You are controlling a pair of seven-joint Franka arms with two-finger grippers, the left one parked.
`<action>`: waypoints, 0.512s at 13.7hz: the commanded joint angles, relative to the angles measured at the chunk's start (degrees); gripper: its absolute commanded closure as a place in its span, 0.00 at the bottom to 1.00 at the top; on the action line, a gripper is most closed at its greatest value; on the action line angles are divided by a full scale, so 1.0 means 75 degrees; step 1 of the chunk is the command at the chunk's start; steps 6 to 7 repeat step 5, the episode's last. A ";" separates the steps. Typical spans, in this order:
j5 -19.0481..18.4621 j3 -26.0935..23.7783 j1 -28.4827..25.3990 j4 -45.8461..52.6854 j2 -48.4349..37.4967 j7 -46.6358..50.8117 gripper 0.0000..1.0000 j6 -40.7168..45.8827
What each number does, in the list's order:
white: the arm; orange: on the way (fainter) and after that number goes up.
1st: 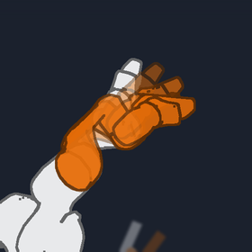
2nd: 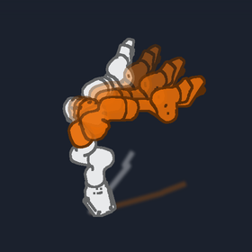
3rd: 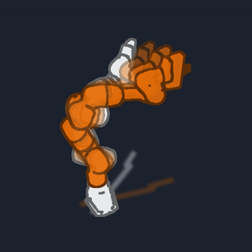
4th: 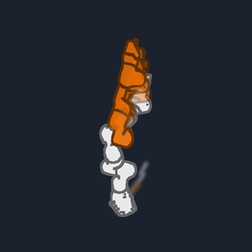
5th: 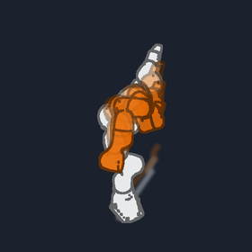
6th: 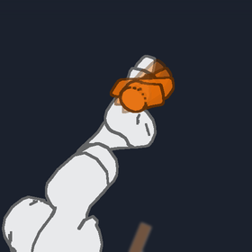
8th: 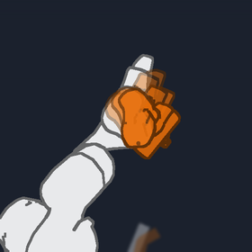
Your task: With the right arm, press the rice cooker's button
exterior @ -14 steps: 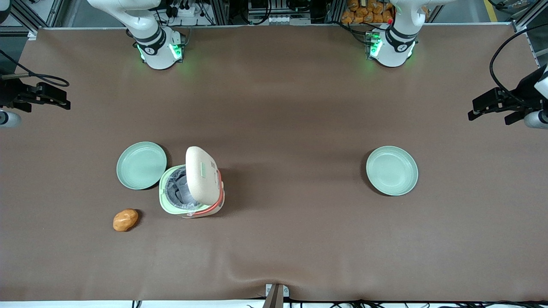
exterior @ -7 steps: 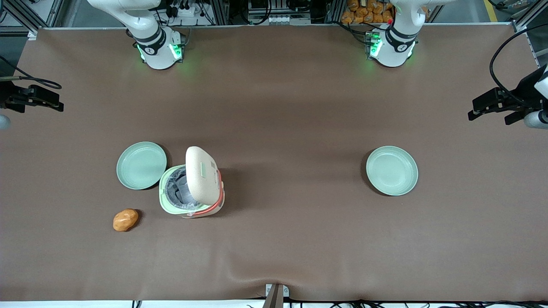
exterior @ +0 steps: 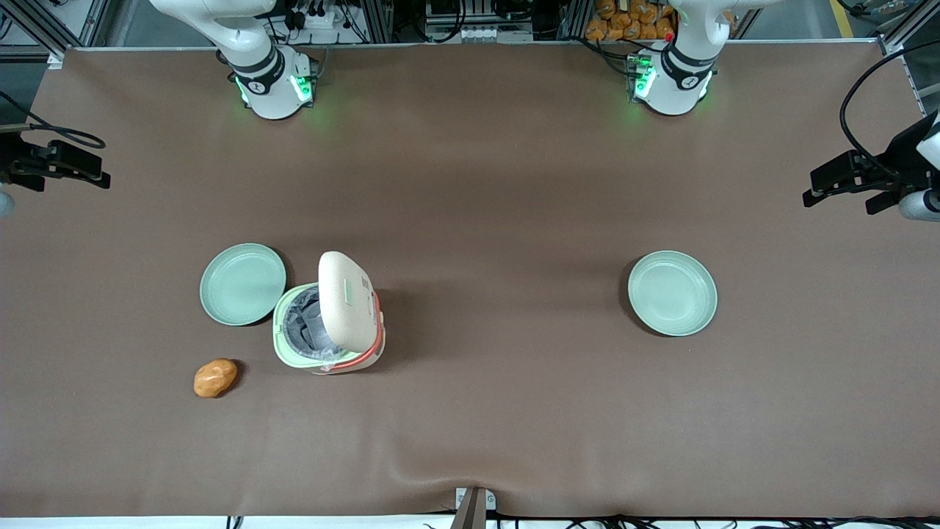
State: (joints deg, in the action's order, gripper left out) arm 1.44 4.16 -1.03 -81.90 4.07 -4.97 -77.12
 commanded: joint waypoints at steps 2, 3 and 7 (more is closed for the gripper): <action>0.0137 -0.0004 0.0067 -0.0165 -0.0214 0.0076 0.00 -0.0100; 0.0102 -0.0004 0.0056 -0.0165 -0.0214 0.0088 0.00 -0.0100; 0.0090 -0.0004 0.0044 -0.0154 -0.0214 0.0076 0.00 -0.0100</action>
